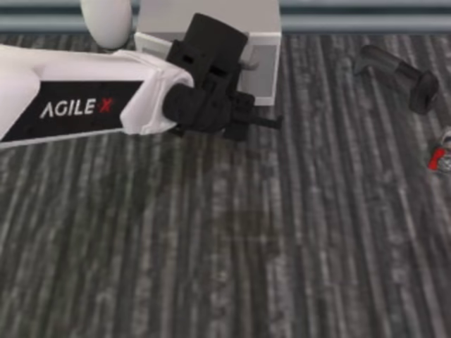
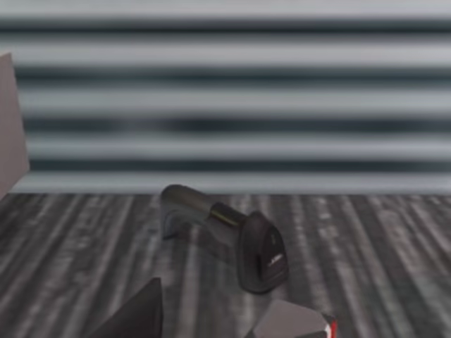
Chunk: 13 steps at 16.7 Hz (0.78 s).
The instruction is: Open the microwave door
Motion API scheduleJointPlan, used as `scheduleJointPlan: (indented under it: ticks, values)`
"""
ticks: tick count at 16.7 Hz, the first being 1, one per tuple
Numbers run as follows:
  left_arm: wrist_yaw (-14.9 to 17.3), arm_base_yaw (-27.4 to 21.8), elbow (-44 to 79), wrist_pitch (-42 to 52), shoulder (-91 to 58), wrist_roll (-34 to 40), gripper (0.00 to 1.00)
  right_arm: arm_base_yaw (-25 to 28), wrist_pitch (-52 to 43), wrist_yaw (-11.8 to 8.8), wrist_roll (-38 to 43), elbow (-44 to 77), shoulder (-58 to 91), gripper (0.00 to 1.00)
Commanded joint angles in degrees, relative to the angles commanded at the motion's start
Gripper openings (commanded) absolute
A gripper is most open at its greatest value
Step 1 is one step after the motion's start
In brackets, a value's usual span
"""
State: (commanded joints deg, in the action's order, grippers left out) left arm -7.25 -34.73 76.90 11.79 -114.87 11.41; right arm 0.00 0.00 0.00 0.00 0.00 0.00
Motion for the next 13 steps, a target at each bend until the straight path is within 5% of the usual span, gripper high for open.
scheduleJointPlan:
  ticks: [13]
  values:
    - [1.97,1.19,-2.6,-1.24,1.77,-2.97,0.0,0.0,0.0,0.0,0.0,0.0,0.0,1.0]
